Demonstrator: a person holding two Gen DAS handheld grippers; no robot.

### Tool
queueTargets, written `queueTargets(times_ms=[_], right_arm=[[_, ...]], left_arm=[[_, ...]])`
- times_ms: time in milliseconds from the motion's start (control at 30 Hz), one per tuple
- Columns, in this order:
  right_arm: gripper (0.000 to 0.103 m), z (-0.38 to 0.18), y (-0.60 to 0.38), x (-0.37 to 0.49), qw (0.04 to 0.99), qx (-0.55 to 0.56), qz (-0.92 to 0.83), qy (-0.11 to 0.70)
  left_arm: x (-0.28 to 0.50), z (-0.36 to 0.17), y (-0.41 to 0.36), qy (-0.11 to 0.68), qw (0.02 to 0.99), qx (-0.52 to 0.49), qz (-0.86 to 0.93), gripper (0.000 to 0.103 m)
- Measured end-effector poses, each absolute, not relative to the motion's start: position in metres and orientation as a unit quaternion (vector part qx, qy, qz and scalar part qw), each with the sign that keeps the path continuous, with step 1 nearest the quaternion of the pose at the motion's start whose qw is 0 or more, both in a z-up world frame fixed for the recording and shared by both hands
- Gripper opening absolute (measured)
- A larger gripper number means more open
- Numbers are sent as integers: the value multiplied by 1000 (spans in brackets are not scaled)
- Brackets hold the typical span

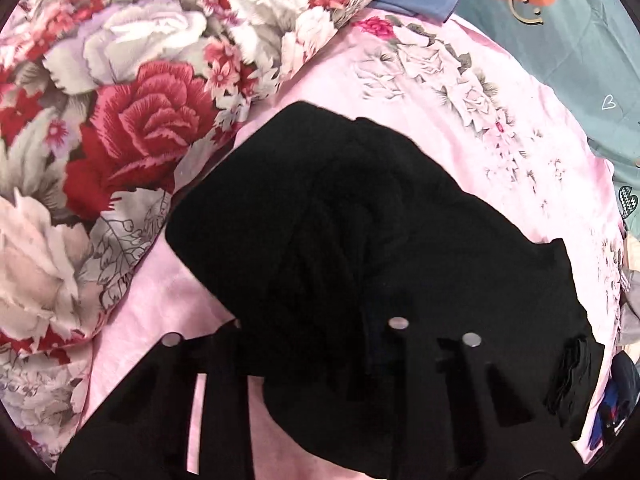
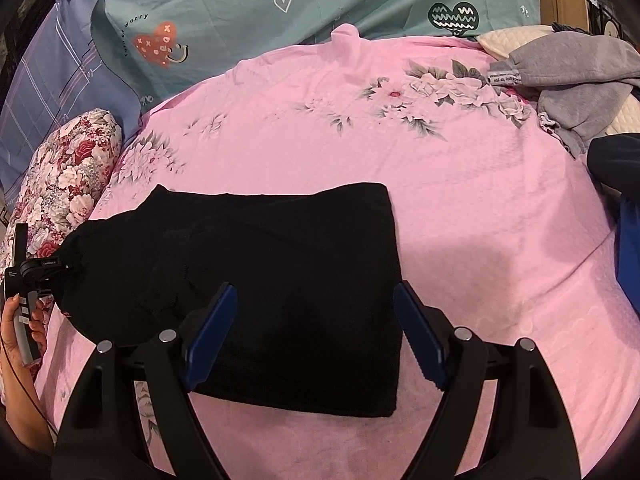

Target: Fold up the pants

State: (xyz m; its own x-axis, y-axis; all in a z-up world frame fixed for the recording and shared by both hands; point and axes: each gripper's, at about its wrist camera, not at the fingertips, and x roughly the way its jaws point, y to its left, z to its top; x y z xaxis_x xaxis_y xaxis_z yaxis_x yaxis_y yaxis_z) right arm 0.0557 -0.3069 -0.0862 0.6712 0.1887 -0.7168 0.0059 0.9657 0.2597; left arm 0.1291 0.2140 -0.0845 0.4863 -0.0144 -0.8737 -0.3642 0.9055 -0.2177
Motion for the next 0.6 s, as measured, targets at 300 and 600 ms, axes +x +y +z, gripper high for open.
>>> queueTargets(times_ms=[300,600], right_arm=[[81,-92,-308,61,893,153,87,413],[79,-77,-229,126,882,81,173,432]], left_arm=[[117,-73,212,488,840,-210,107,24],[103,-76,229,497,824,-232,144,60]])
